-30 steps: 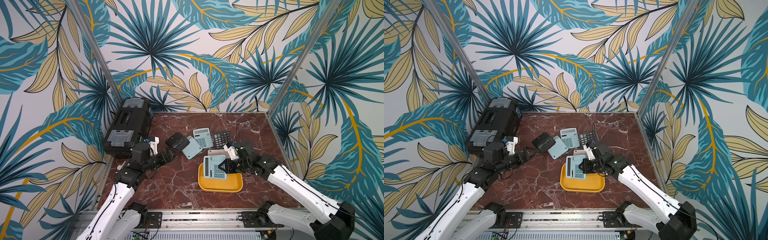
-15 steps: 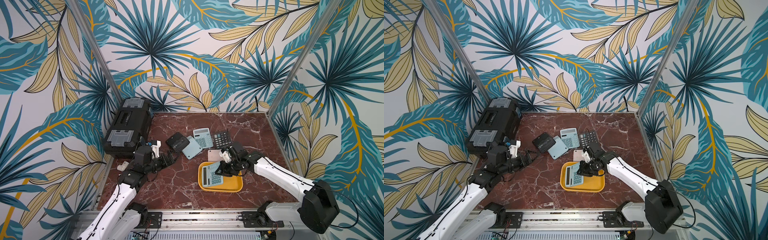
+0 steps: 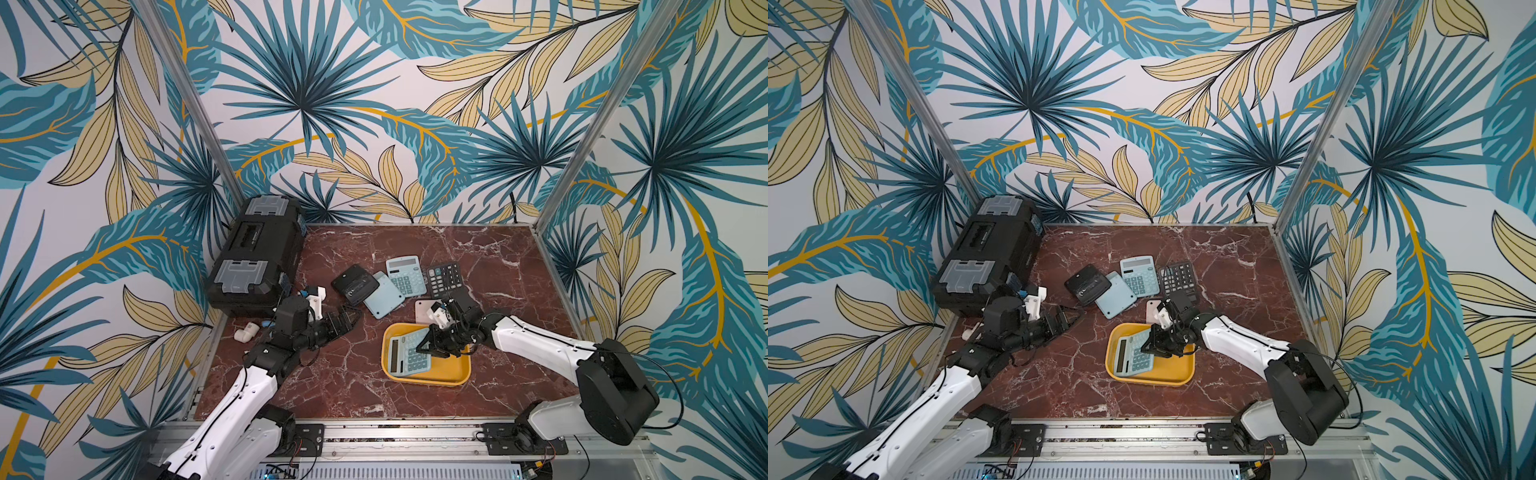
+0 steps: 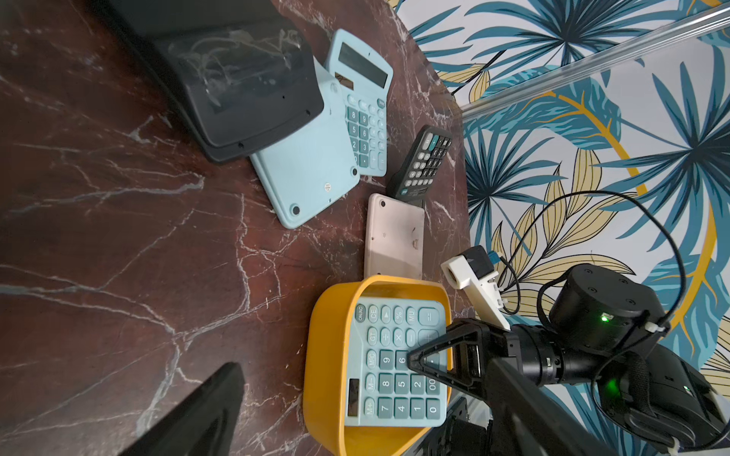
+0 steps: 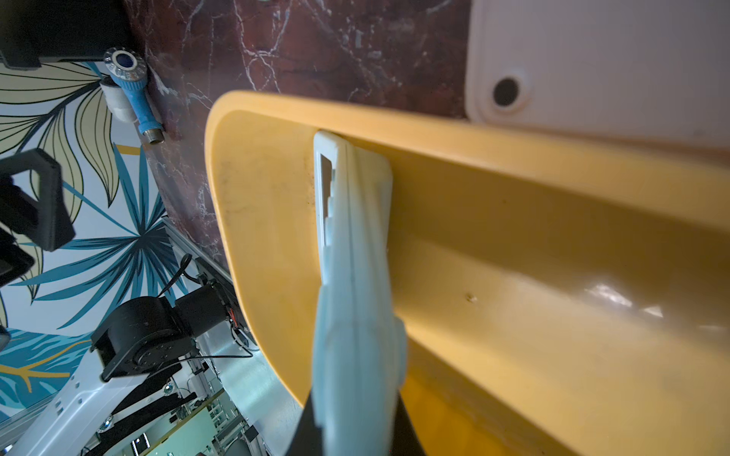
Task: Put the calculator in the storage box
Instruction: Place the calculator in the storage box.
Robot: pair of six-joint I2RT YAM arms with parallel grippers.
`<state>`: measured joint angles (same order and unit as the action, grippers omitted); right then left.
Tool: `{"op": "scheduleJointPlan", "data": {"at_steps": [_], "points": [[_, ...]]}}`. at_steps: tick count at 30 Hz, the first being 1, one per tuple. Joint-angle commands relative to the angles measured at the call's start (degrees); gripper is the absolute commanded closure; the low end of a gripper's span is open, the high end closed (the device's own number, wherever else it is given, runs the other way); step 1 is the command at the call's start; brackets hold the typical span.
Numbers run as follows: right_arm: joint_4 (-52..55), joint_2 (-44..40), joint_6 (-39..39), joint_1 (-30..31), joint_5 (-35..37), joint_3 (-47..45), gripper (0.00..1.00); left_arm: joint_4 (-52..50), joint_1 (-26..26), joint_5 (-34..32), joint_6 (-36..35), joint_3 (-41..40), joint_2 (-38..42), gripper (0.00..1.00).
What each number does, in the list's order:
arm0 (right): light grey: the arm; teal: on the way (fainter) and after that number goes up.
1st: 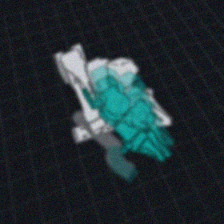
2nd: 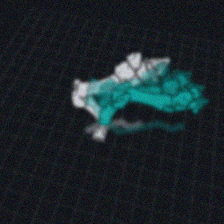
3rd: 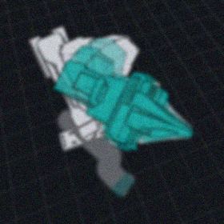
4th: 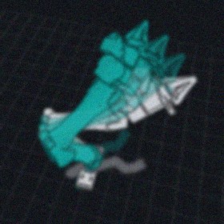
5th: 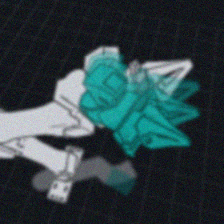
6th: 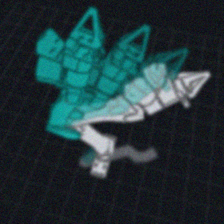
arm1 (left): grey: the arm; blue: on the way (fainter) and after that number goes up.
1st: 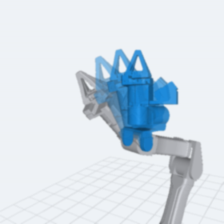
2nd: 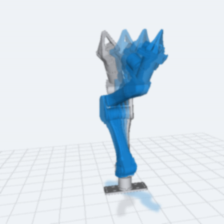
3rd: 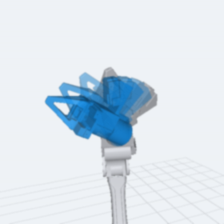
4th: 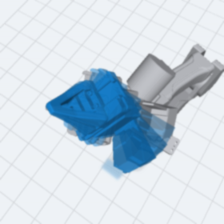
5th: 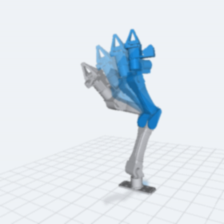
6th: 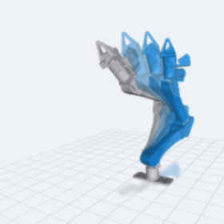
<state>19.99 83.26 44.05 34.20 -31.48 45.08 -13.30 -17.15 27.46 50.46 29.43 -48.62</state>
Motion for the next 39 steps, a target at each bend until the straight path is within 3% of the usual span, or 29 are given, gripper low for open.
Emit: {"op": "scheduleJointPlan", "data": {"at_steps": [1,16,21,39], "points": [[-3.56,2.74,1.91,2.00,-0.73,0.09,1.00,3.05,-1.10,-0.23,0.62,-2.21,-0.54,0.00],[0.12,12.42,0.01,8.96,4.63,7.54,0.99,1.46,-1.74,-1.89,-0.14,-9.09,1.91,0.00],[3.33,13.06,-1.94,9.00,6.82,8.86,0.82,1.79,-1.70,-1.80,0.40,-10.09,2.50,0.00],[7.96,13.22,-4.54,9.03,9.34,10.99,0.53,0.95,-1.68,-1.54,0.60,-10.09,3.40,0.00]]}}
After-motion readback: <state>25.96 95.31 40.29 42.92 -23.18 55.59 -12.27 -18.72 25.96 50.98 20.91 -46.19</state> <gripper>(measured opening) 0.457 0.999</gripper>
